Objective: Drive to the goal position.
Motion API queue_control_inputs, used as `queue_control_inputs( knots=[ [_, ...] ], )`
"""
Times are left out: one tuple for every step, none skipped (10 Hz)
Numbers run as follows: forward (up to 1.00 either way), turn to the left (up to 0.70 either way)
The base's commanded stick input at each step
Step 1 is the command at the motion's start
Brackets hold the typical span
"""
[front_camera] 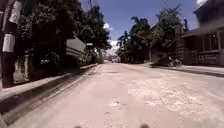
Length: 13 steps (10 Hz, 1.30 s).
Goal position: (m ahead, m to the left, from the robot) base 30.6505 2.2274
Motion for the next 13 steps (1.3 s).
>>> queue_control_inputs(
  knots=[
    [1.0, 0.0],
    [1.0, 0.0],
    [1.0, 0.0],
    [1.0, 0.0],
    [1.0, 0.0],
    [1.0, 0.0],
    [1.0, 0.0],
    [1.0, 0.0],
    [1.0, 0.0],
    [1.0, 0.0],
    [1.0, 0.0],
    [1.0, 0.0],
    [1.0, 0.0]
  ],
)
